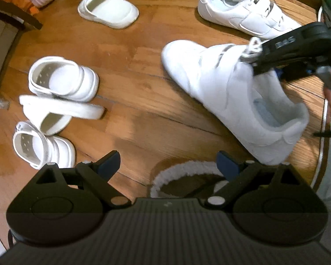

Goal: Organize scattered shoes
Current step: 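Grasp the white sneaker at its heel with the right gripper, then carry the sneaker with the right gripper and set it beside its mate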

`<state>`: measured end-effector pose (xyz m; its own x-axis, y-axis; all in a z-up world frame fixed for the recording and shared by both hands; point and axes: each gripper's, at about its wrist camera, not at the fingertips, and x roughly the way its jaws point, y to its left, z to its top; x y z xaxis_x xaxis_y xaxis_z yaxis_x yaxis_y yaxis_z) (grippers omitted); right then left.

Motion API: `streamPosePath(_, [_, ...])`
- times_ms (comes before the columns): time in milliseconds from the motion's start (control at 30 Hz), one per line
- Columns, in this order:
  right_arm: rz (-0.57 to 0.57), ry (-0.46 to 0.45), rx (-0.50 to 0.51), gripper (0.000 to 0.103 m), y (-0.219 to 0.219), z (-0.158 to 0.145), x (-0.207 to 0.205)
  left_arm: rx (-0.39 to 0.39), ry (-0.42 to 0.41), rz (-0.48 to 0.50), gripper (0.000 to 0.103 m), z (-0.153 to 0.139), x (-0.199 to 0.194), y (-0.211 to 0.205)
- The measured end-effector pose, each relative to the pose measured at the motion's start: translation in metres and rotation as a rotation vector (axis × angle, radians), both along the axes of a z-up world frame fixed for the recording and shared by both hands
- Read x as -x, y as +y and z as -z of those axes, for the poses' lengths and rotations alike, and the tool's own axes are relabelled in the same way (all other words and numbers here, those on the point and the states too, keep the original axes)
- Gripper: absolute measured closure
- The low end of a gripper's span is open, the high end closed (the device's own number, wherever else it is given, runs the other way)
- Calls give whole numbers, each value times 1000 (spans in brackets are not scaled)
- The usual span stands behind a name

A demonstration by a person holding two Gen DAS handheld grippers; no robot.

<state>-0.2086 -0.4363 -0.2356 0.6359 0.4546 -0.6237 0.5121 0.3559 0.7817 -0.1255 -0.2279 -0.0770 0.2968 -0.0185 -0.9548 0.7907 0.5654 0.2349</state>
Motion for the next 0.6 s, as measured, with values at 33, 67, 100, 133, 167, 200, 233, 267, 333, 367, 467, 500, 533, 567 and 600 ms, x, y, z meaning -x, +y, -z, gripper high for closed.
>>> streamPosePath(33, [22, 15, -27, 66, -1, -1, 5, 1, -7, 1, 8, -2, -2, 0])
streamPosePath(67, [56, 35, -71, 66, -3, -1, 12, 5, -11, -4, 8, -4, -4, 0])
streamPosePath(100, [96, 49, -123, 66, -4, 1, 19, 10, -14, -11, 8, -6, -6, 1])
streamPosePath(133, [144, 61, -182, 66, -4, 3, 26, 16, -15, -15, 8, -7, -8, 2])
streamPosePath(167, [192, 73, -240, 66, -4, 5, 33, 21, -15, -17, 8, -8, -9, 2])
streamPosePath(200, [236, 81, -292, 66, -2, 6, 40, 30, -12, -24, 8, -10, -12, 3])
streamPosePath(233, [262, 81, -318, 65, -1, 5, 46, 34, -12, -26, 8, -11, -13, 3])
streamPosePath(267, [278, 71, -324, 56, 2, 2, 50, 36, -12, -27, 8, -11, -14, 3])
streamPosePath(333, [277, 33, -315, 36, 9, -7, 53, 22, -35, -30, 8, -10, -18, 3])
streamPosePath(367, [229, -13, -282, 26, 14, -15, 49, 14, -47, -32, 8, -9, -20, 3])
streamPosePath(467, [75, -94, -72, 28, 22, -43, 40, 10, -50, -36, 8, -7, -22, 5])
streamPosePath(500, [12, -110, 65, 28, 25, -54, 36, 14, -42, -35, 8, -7, -23, 6])
streamPosePath(533, [-77, -130, 268, 28, 29, -69, 29, 19, -33, -32, 8, -6, -23, 6])
streamPosePath(567, [-128, -140, 390, 28, 31, -75, 25, 22, -29, -30, 8, -6, -23, 6])
streamPosePath(600, [-188, -159, 494, 28, 33, -79, 19, 52, 6, -17, 8, -7, -21, 6])
